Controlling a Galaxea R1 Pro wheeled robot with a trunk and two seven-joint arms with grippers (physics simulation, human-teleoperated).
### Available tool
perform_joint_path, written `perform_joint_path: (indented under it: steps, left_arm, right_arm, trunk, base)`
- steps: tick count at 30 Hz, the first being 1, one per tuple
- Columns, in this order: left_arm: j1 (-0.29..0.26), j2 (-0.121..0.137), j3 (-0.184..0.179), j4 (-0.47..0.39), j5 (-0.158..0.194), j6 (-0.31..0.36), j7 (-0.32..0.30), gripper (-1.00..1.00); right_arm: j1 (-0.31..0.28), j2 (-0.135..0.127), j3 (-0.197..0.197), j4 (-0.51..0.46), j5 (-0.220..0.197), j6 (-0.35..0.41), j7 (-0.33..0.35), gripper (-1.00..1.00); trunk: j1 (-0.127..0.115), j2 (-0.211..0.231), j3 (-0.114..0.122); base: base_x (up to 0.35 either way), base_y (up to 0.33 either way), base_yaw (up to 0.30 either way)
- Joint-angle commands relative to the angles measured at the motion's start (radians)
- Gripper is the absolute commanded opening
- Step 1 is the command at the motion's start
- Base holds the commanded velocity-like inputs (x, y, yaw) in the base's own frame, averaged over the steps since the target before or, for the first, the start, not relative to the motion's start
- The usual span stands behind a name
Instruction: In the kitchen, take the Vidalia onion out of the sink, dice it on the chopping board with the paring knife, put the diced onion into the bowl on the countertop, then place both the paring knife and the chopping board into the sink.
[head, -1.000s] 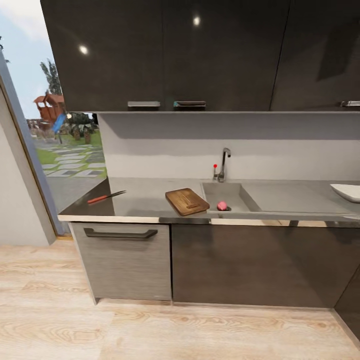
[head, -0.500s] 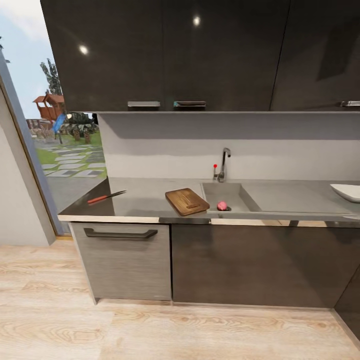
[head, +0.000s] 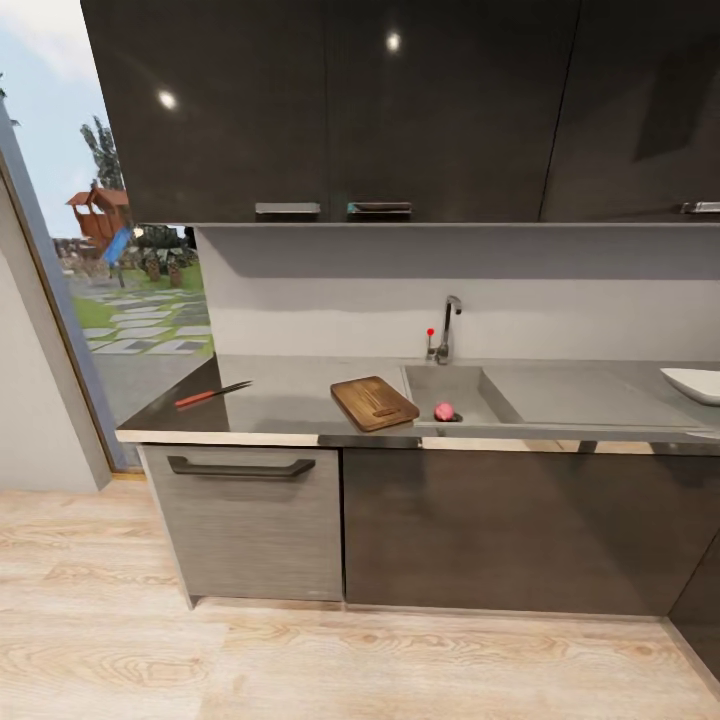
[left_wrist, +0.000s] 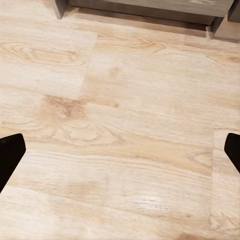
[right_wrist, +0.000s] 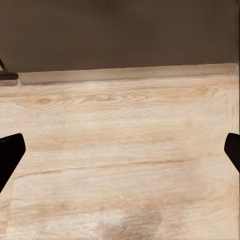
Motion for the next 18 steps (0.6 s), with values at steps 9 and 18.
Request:
perform_joint_path:
  steps: [9,18]
  left_arm:
    - [0.0,0.001,-0.003,0.0,0.011,-0.001,0.0,1.0]
    - [0.0,0.001,-0.004,-0.001,0.011,-0.002,0.0,1.0]
  right_arm:
    - [0.0,0.006,0.012,-0.302,0.005,0.227,-0.177,1.0]
    - [-0.014,0.045,0.085,-0.739,0.077,0.585,-0.273,1.0]
  trunk:
    - [0.0,0.0,-0.001]
    - [0.0,0.0,-0.001]
  base:
    - [0.0,0.0,0.0]
    - [0.0,0.0,0.0]
